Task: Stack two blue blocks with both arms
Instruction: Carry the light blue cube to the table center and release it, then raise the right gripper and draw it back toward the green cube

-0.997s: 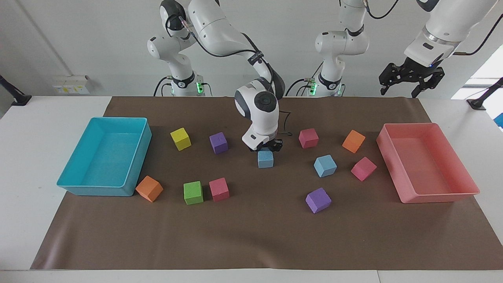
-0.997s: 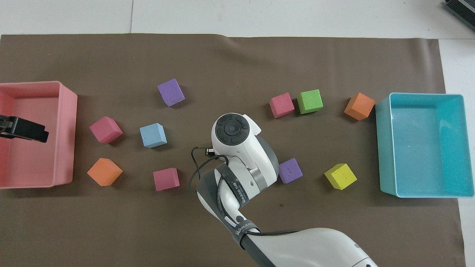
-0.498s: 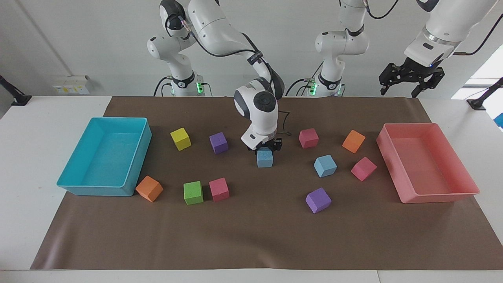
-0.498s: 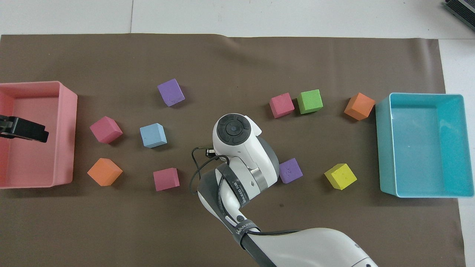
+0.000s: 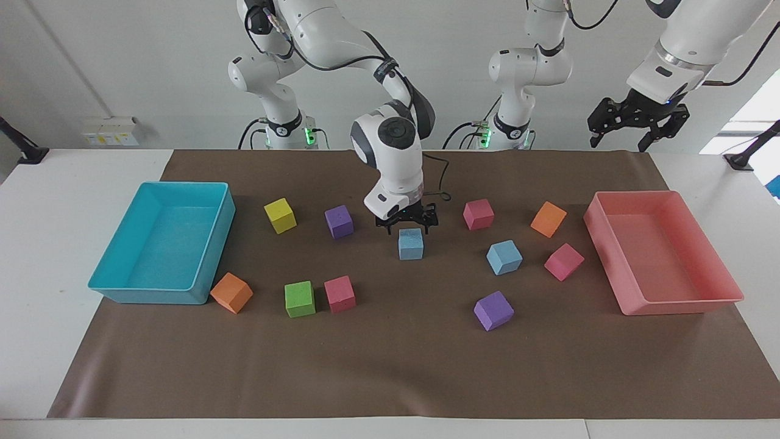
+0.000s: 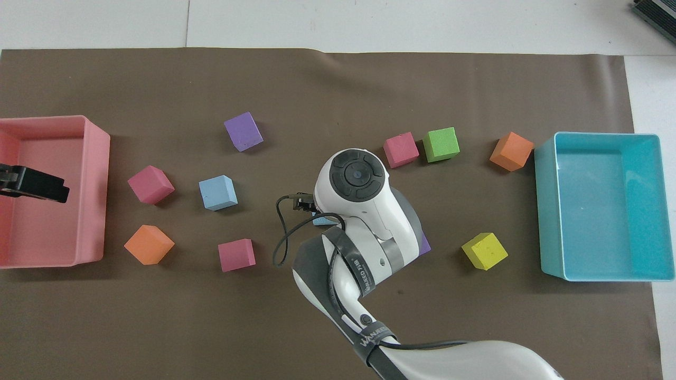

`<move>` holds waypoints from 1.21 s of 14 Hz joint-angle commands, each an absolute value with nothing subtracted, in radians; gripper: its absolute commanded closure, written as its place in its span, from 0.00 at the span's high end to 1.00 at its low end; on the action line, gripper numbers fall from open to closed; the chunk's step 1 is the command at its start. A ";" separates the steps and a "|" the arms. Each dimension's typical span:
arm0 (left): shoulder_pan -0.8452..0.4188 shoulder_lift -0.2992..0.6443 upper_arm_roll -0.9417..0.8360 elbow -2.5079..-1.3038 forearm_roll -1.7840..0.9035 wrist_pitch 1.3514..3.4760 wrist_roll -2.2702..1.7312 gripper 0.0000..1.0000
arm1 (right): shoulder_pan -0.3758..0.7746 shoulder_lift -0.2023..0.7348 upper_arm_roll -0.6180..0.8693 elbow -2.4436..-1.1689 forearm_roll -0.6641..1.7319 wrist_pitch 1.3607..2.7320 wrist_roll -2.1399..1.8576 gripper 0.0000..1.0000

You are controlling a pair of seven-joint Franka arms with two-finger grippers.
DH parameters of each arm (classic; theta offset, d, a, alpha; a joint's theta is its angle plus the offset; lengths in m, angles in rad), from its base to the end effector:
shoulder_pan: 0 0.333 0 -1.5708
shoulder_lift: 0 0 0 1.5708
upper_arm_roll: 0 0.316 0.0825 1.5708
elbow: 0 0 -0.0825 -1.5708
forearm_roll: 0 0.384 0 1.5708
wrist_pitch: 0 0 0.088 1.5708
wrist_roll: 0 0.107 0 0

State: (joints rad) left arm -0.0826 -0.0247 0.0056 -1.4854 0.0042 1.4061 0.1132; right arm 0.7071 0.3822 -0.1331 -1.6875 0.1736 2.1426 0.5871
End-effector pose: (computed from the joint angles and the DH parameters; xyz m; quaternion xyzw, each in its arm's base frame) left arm 0.5278 -0.0402 0.6635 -0.9951 0.0946 0.0273 0.0015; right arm 0.5510 0.3757 0.3860 -0.9970 0.0450 -0.0048 0.0631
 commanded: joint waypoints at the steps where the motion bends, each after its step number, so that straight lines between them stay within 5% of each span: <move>1: -0.064 -0.049 -0.005 -1.509 -0.006 1.405 0.107 1.00 | 0.641 0.284 -0.124 -1.720 0.167 2.129 0.543 1.00; 16: -0.078 -0.049 -0.009 -1.511 -0.006 1.397 0.109 1.00 | 0.342 0.236 -0.121 -1.755 0.583 1.988 0.013 1.00; 17: -0.077 -0.049 -0.009 -1.508 -0.008 1.399 0.106 1.00 | 0.338 0.236 -0.121 -1.778 0.600 1.990 -0.047 0.92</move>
State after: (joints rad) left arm -0.0828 -0.0247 -0.0038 -1.4854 0.0038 1.4054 0.1132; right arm 0.3658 0.2481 -0.1323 -1.7315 0.5471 1.9943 0.0571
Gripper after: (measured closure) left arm 0.000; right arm 0.004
